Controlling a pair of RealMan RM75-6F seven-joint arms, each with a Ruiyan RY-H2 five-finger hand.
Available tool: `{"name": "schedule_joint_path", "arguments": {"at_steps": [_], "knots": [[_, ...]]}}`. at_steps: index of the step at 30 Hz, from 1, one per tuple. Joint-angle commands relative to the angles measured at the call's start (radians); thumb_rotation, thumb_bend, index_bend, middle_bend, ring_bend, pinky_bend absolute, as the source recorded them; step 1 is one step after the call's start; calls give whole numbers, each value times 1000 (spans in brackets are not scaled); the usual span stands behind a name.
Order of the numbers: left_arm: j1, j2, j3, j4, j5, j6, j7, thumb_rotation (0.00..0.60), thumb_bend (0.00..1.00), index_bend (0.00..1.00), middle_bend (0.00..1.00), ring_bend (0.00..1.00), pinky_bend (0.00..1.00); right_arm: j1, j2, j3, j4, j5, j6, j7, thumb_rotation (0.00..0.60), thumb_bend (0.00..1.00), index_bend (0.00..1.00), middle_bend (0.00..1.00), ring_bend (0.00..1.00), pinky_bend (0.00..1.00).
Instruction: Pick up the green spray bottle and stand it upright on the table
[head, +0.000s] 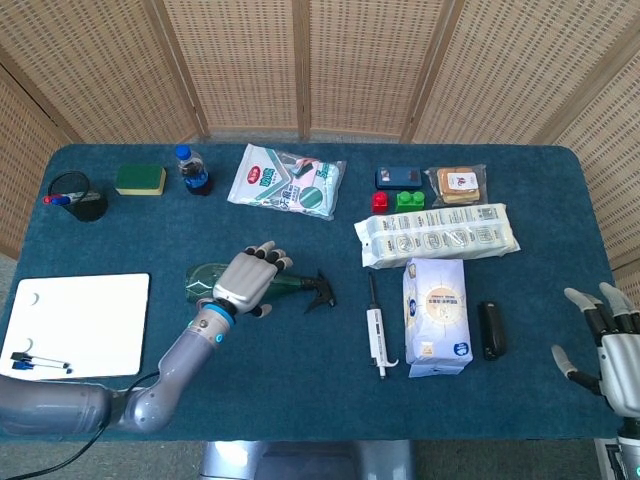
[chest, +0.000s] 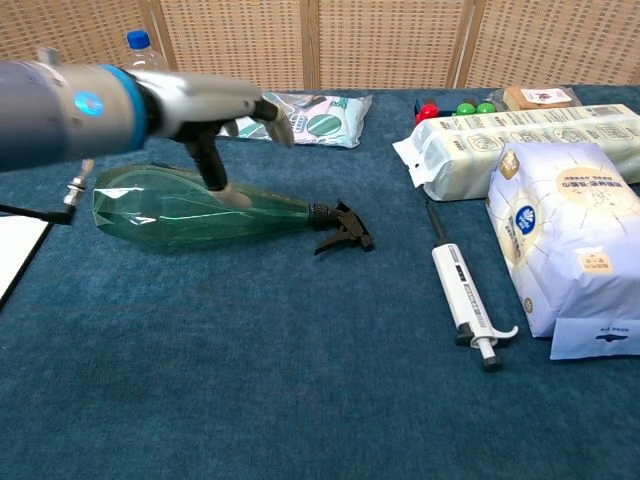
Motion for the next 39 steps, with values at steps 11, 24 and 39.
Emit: {"name": "schedule_joint_path", "arguments": {"at_steps": [11,24,39], "knots": [[-167,-217,-16,291,-198,-32,56,600,302,183,169,103,165,-21,15,3,10,16,16,34,600,350,158,258,70,135],[-214,-300,4,443,-244,-93,45,600,302,195,176,110,246,-38,22,6,17,25,30,48,600,349,154,258,69,135],[-199,-290,10,489,-184,-102,-2,600,316,595,553,531,671,-50,28,20,3,27,54,41,600,350,154,258,67,135]]}}
